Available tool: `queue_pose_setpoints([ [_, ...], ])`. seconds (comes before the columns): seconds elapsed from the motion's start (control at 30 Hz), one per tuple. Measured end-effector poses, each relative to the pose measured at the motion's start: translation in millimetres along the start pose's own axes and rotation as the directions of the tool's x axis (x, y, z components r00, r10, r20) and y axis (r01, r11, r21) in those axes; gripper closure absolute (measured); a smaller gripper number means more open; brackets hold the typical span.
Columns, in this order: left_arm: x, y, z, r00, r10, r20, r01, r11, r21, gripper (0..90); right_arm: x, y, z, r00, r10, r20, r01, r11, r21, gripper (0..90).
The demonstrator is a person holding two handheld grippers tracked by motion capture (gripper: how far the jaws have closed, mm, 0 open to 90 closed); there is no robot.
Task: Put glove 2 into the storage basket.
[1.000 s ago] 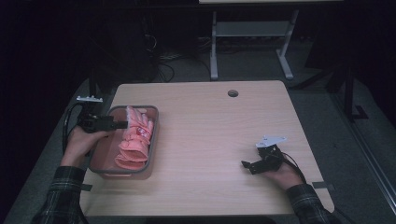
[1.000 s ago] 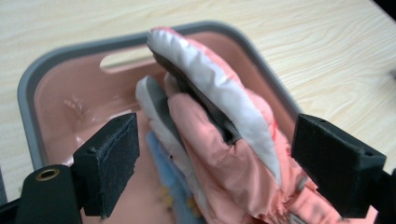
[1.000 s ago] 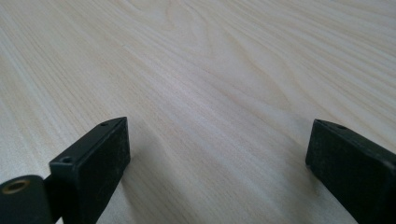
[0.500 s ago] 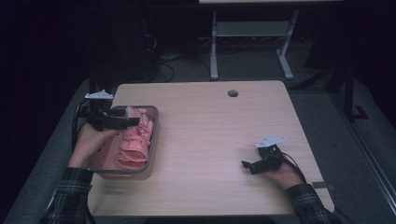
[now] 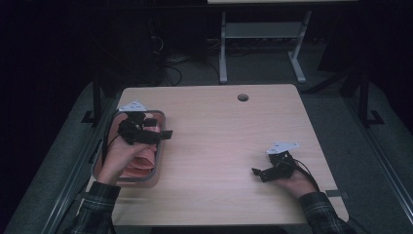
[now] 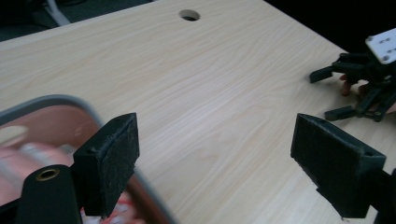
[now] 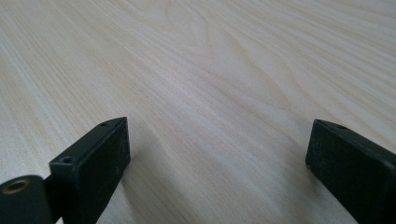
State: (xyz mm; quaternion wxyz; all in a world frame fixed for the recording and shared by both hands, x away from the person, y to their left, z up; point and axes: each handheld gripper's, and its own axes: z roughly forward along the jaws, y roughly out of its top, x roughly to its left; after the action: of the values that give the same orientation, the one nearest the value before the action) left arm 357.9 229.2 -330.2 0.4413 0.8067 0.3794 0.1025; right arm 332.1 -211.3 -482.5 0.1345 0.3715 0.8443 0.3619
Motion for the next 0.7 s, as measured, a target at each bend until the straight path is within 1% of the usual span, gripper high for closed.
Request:
queue_pose_setpoints([
  [0.03, -9.2, -0.9, 6.1, 0.9999, 0.007, 0.009, -0.007, 1.0000, -0.003, 15.0, 0.0, 0.0, -0.1, 1.0000, 0.000, 0.000, 0.000, 1.000, 0.001, 5.8],
  [0.07, -9.2, -0.9, 6.1, 0.9999, 0.007, 0.009, -0.007, 1.0000, -0.003, 15.1, 0.0, 0.0, -0.1, 1.0000, 0.000, 0.000, 0.000, 1.000, 0.001, 5.8],
  [0.1, -12.2, -1.3, 8.4, 0.9998, 0.013, 0.013, -0.013, 0.9999, -0.005, 15.1, 0.0, 0.0, -0.1, 1.0000, 0.000, 0.000, 0.000, 1.000, 0.001, 5.8],
  [0.17, -24.2, -3.8, 17.9, 0.9992, 0.032, 0.023, -0.032, 0.9995, -0.005, 15.0, 0.1, 0.0, -0.1, 1.0000, 0.000, 0.000, 0.000, 1.000, 0.001, 5.8],
  [0.23, -32.5, -6.7, 24.7, 0.9988, 0.045, 0.018, -0.044, 0.9990, -0.005, 15.1, 0.0, 0.0, -0.1, 1.0000, 0.000, 0.000, 0.000, 1.000, 0.001, 5.8],
  [0.27, -32.5, -6.7, 24.7, 0.9988, 0.045, 0.018, -0.044, 0.9990, -0.005, 15.0, 0.0, 0.0, -0.1, 1.0000, 0.000, 0.000, 0.000, 1.000, 0.001, 5.8],
  [0.33, -39.7, -10.4, 30.8, 0.9987, 0.044, 0.027, -0.044, 0.9990, -0.002, 15.0, 0.1, 0.1, -0.1, 1.0000, 0.000, 0.000, 0.000, 1.000, 0.001, 5.8],
  [0.37, -45.7, -14.3, 36.1, 0.9979, 0.057, 0.033, -0.057, 0.9984, 0.003, 15.0, 0.0, 0.1, 0.0, 1.0000, -0.001, 0.000, 0.001, 1.000, 0.001, 5.8],
  [0.4, -45.7, -14.3, 36.1, 0.9979, 0.057, 0.033, -0.057, 0.9984, 0.003, 15.0, 0.0, 0.1, 0.0, 1.0000, -0.001, 0.000, 0.001, 1.000, 0.001, 5.8],
  [0.43, -52.1, -19.3, 43.4, 0.9970, 0.068, 0.037, -0.068, 0.9976, 0.008, 15.0, 0.1, 0.1, -0.1, 1.0000, 0.001, 0.000, -0.001, 1.000, 0.002, 5.8],
  [0.5, -59.0, -25.0, 51.1, 0.9961, 0.074, 0.048, -0.075, 0.9971, 0.017, 15.0, 0.0, 0.1, -0.1, 1.0000, 0.000, 0.000, 0.000, 1.000, 0.002, 5.8],
  [0.53, -59.0, -25.0, 51.1, 0.9961, 0.074, 0.048, -0.075, 0.9971, 0.017, 15.0, 0.0, 0.1, -0.1, 1.0000, 0.000, 0.000, 0.000, 1.000, 0.002, 5.8],
  [0.6, -66.8, -32.6, 61.1, 0.9943, 0.086, 0.064, -0.087, 0.9958, 0.026, 15.0, 0.0, 0.0, -0.1, 1.0000, -0.001, 0.000, 0.001, 1.000, 0.002, 5.8],
  [0.67, -73.8, -40.5, 72.9, 0.9925, 0.099, 0.072, -0.104, 0.9928, 0.059, 15.0, 0.0, 0.0, -0.1, 1.0000, 0.000, 0.000, 0.000, 1.000, 0.001, 5.8],
  [0.7, -76.9, -44.0, 77.6, 0.9917, 0.105, 0.073, -0.110, 0.9915, 0.068, 15.0, 0.0, 0.0, -0.1, 1.0000, -0.001, 0.000, 0.001, 1.000, 0.002, 5.8],
])
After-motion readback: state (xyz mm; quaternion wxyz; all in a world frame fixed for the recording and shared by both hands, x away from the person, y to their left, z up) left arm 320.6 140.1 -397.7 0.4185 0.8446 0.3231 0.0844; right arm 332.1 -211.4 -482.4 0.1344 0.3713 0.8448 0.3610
